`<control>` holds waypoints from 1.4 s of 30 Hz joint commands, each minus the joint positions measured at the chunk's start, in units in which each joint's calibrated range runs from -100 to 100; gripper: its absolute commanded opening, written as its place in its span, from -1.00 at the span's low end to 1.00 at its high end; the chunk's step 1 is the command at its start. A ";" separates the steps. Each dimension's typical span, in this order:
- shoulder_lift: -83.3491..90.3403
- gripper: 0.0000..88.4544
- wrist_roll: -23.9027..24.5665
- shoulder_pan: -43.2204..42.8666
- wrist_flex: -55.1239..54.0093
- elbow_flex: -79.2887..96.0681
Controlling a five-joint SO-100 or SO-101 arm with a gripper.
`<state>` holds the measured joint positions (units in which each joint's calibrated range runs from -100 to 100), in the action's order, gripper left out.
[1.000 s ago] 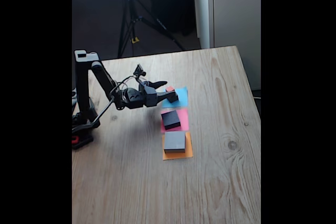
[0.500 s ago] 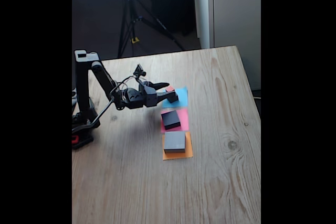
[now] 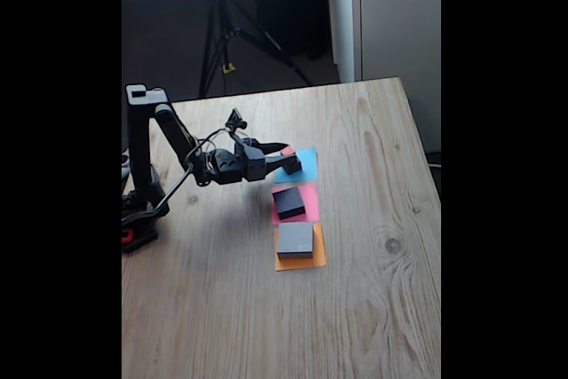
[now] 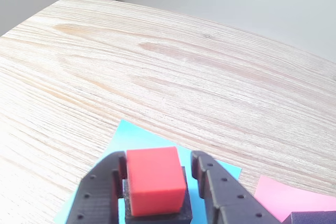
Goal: Tower of hanoi
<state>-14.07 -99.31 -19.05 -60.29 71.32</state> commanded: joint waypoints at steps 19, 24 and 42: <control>1.35 -0.88 -0.69 -1.13 -0.78 1.32; 4.91 -0.90 -0.69 -1.47 1.24 1.68; 40.71 -0.92 11.01 -2.47 38.31 -1.86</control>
<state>16.63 -90.97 -21.01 -31.87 72.71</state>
